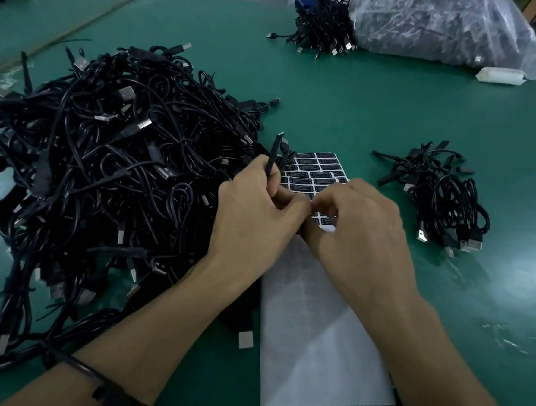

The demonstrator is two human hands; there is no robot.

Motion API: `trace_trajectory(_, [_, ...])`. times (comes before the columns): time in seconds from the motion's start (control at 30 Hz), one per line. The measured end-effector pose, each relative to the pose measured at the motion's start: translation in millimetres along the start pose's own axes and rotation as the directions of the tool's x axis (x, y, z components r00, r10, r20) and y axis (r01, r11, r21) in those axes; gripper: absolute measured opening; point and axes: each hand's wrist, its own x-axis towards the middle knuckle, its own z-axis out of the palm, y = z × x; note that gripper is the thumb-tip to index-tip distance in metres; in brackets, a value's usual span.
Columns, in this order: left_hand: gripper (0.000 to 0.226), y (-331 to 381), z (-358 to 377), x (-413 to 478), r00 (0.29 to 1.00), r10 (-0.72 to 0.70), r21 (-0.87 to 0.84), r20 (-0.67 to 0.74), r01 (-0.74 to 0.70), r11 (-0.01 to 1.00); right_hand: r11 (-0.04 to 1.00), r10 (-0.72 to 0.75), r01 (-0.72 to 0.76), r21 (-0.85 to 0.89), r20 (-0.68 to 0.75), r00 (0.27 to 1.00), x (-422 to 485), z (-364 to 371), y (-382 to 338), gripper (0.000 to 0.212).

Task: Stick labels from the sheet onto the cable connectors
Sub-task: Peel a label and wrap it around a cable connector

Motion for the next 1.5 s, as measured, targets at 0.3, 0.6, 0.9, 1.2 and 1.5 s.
trace_trajectory(0.3, [0.043,3,-1,-1,1.000,-0.017,-0.037,-0.019,0.016,0.999,0.990,0.066,-0.062,0.125,-0.030,0.997,2,1,6,0.011])
trace_trajectory(0.6, [0.039,1,-5,0,0.992,-0.052,-0.134,0.116,0.068,0.989,0.613,0.270,-0.300,0.731,0.163,0.949,12,-3,14,0.024])
trace_trajectory(0.9, [0.039,0,-4,2,0.992,-0.044,-0.136,0.120,0.061,0.989,0.722,0.289,-0.275,0.635,0.084,0.954,10,0,18,0.012])
trace_trajectory(1.2, [0.038,-1,-3,2,0.992,-0.037,-0.157,0.122,0.056,0.986,0.649,0.266,-0.259,0.715,0.106,0.958,12,-3,15,0.016])
trace_trajectory(1.5, [0.048,2,-2,-1,0.987,-0.038,-0.140,0.158,0.061,0.988,0.656,0.346,-0.223,0.721,-0.024,0.938,14,-5,16,0.018])
